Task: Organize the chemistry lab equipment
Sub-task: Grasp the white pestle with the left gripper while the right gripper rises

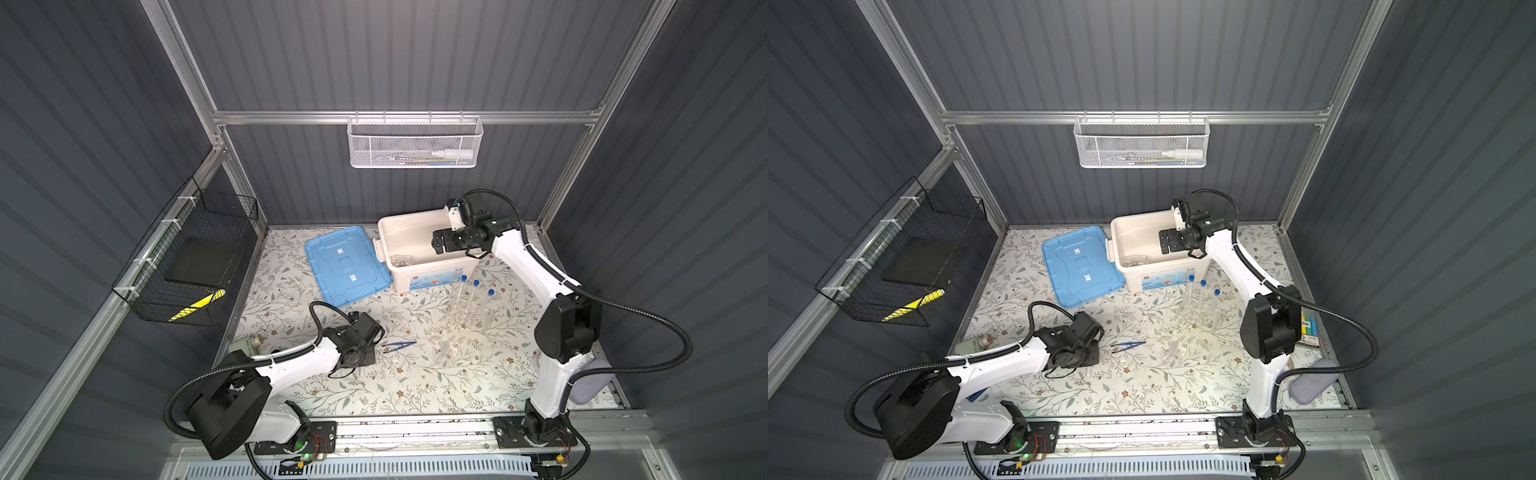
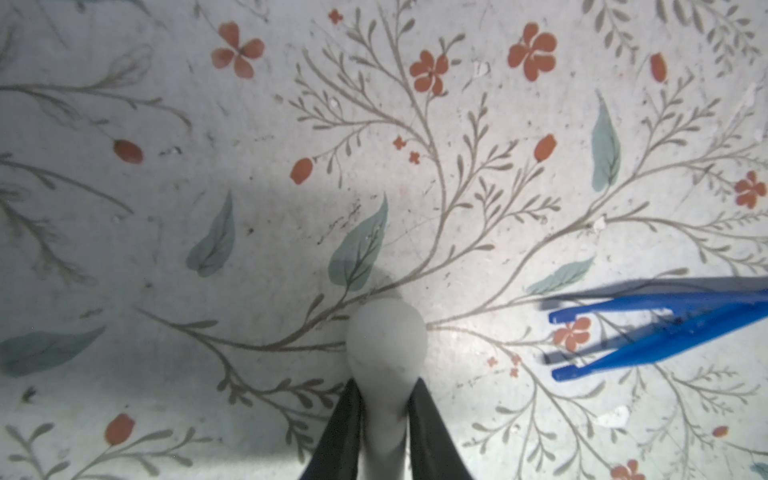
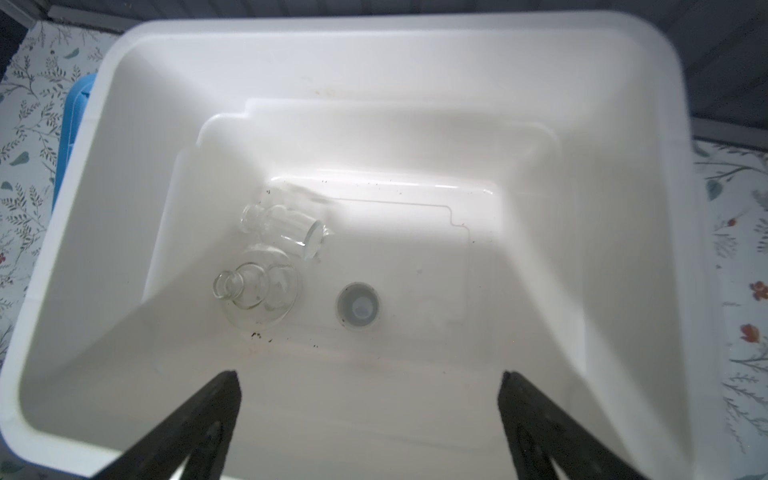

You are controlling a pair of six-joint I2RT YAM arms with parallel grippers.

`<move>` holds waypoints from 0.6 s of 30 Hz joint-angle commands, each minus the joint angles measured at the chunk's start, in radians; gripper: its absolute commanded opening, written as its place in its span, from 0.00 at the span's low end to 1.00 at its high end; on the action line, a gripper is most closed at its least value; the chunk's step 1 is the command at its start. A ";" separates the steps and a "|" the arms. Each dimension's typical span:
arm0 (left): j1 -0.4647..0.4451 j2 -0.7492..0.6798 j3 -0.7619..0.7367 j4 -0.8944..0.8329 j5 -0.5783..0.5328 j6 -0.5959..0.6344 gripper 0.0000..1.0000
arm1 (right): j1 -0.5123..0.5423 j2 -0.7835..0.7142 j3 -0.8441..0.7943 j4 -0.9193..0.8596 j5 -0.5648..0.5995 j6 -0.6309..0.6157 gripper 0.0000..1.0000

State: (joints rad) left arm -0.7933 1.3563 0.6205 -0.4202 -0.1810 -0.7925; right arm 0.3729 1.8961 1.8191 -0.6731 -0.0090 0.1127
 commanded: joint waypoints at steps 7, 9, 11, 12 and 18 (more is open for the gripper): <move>-0.009 0.011 0.031 -0.031 -0.001 0.039 0.19 | -0.004 -0.117 -0.172 0.150 0.132 0.015 0.99; -0.009 -0.001 0.032 -0.024 -0.004 0.035 0.19 | -0.004 -0.146 -0.202 0.171 0.141 0.011 0.99; -0.007 -0.012 0.036 -0.014 -0.005 0.031 0.19 | -0.004 -0.170 -0.229 0.184 0.141 0.007 0.99; -0.008 -0.015 0.041 -0.012 -0.009 0.033 0.19 | -0.004 -0.184 -0.242 0.188 0.136 0.004 0.99; -0.008 -0.020 0.110 -0.055 -0.047 0.060 0.19 | -0.003 -0.266 -0.328 0.204 0.139 -0.016 0.99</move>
State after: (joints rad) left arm -0.7933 1.3590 0.6769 -0.4438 -0.1947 -0.7620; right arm 0.3729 1.6711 1.5246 -0.4957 0.1078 0.1131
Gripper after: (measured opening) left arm 0.189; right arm 0.989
